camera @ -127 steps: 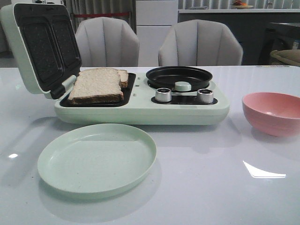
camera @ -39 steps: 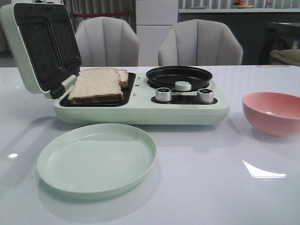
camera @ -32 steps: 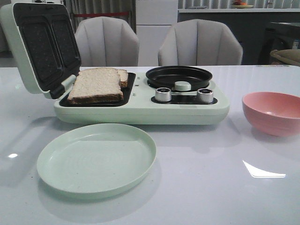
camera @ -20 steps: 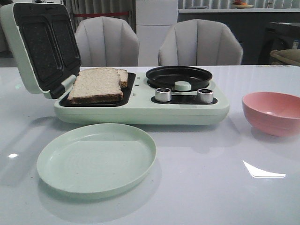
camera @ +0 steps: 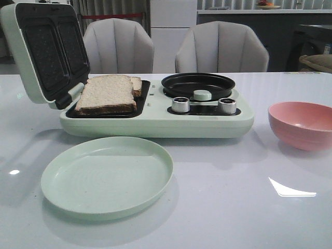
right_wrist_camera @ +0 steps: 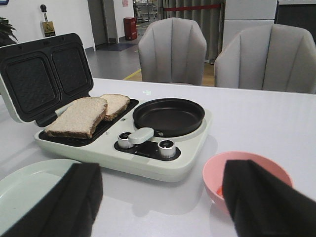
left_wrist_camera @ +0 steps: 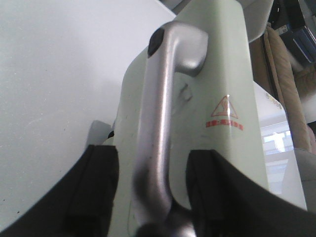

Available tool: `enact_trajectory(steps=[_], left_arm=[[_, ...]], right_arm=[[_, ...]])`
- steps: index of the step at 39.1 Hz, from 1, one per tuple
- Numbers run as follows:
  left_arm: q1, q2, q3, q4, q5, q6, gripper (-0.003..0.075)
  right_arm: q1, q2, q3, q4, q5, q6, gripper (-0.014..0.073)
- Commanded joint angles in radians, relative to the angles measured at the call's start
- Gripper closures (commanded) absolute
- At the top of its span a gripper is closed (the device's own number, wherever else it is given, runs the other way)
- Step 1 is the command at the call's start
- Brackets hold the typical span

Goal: Make breakfast with bread and shrimp
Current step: 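Grasp the lid handle with the left gripper and lower the lid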

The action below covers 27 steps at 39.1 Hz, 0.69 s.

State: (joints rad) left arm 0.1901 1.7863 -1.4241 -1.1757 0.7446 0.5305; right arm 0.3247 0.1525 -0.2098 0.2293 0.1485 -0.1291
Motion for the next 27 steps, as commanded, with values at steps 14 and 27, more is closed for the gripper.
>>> enact_trajectory(steps=[14, 27], left_arm=[[-0.115, -0.047, -0.035, -0.067, 0.005, 0.042, 0.0606], [-0.314, -0.047, -0.035, -0.01, -0.05, 0.092, 0.0606]], right_arm=[[-0.003, 0.009, -0.027, 0.0, -0.082, -0.002, -0.0006], [-0.003, 0.009, -0.027, 0.0, -0.082, -0.002, -0.0006]])
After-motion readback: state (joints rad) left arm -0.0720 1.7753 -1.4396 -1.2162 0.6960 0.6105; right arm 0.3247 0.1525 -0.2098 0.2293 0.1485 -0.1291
